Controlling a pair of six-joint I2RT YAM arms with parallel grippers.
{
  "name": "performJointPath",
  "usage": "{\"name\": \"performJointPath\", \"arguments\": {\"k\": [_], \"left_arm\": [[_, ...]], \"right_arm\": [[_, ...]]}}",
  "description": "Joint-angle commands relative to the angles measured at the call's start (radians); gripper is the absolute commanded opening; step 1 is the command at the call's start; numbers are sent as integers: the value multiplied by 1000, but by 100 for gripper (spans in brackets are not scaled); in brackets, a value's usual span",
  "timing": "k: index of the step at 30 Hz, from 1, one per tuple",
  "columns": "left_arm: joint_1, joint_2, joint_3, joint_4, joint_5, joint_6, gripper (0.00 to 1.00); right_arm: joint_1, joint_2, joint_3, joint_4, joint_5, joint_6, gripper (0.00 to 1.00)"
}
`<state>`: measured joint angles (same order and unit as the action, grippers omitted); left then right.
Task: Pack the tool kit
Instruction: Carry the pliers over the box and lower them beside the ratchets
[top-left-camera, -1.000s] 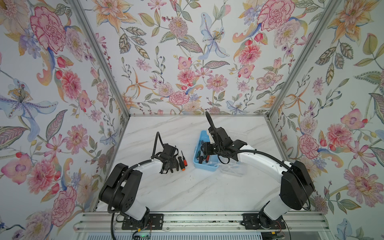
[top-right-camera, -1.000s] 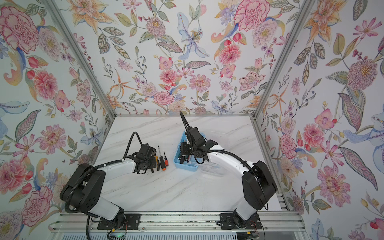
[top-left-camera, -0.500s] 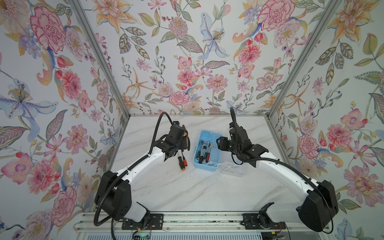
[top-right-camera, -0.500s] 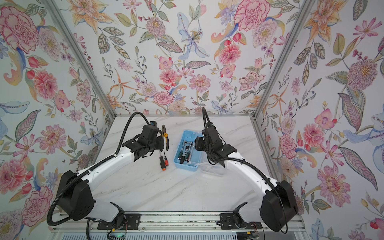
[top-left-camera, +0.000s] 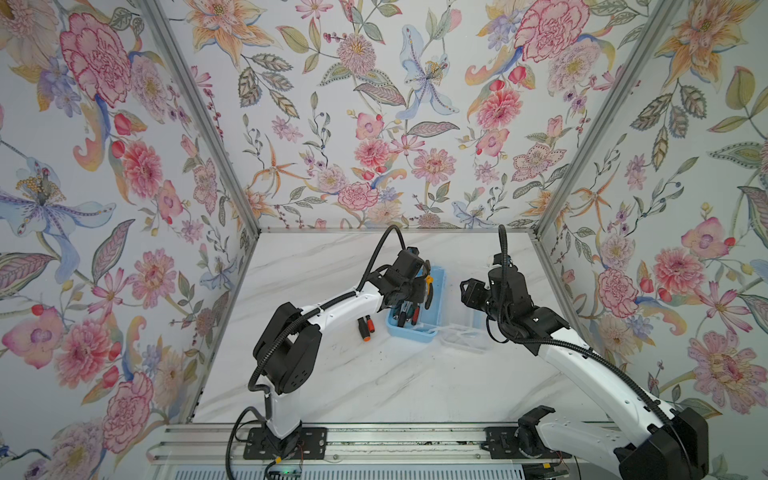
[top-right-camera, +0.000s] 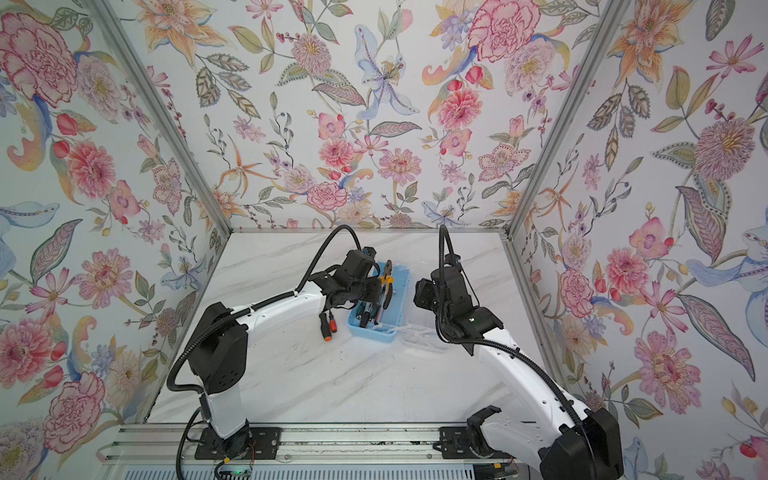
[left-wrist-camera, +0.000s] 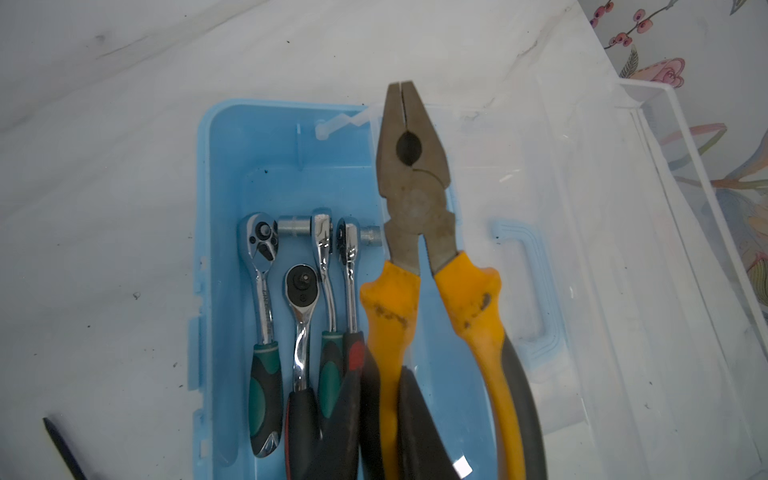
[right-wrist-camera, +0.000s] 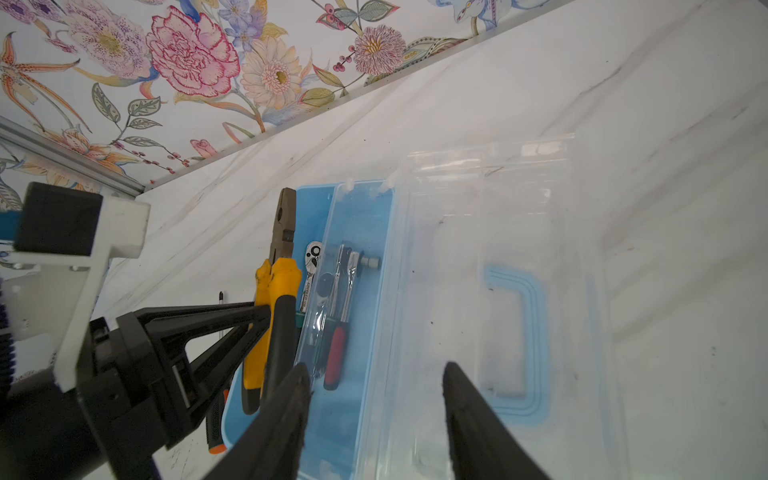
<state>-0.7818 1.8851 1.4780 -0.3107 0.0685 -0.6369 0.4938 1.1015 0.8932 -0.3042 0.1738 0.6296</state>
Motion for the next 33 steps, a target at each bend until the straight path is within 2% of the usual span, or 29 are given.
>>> {"name": "performJointPath", "arguments": {"k": [1,15,22,32,33], "left_arm": [[-23,13,50,48,33,-18,0],[-51,100,90,32,34,-40,0],[-51,156,133,-37,22,-27,0],[-45,155,130,-59,-16,-18,0],[-42,152,128,-58,-16,-17,5]], "right_arm": [[-7,-29,-25,-29,13,23,53],[-10,-77,-84,-36,-2,29,53],[-6,-107,-106,-41,-6,49,53],[-3,-109,-114,-39,-6,53,53],[-3,-106,-113,-34,-10,54,53]]}}
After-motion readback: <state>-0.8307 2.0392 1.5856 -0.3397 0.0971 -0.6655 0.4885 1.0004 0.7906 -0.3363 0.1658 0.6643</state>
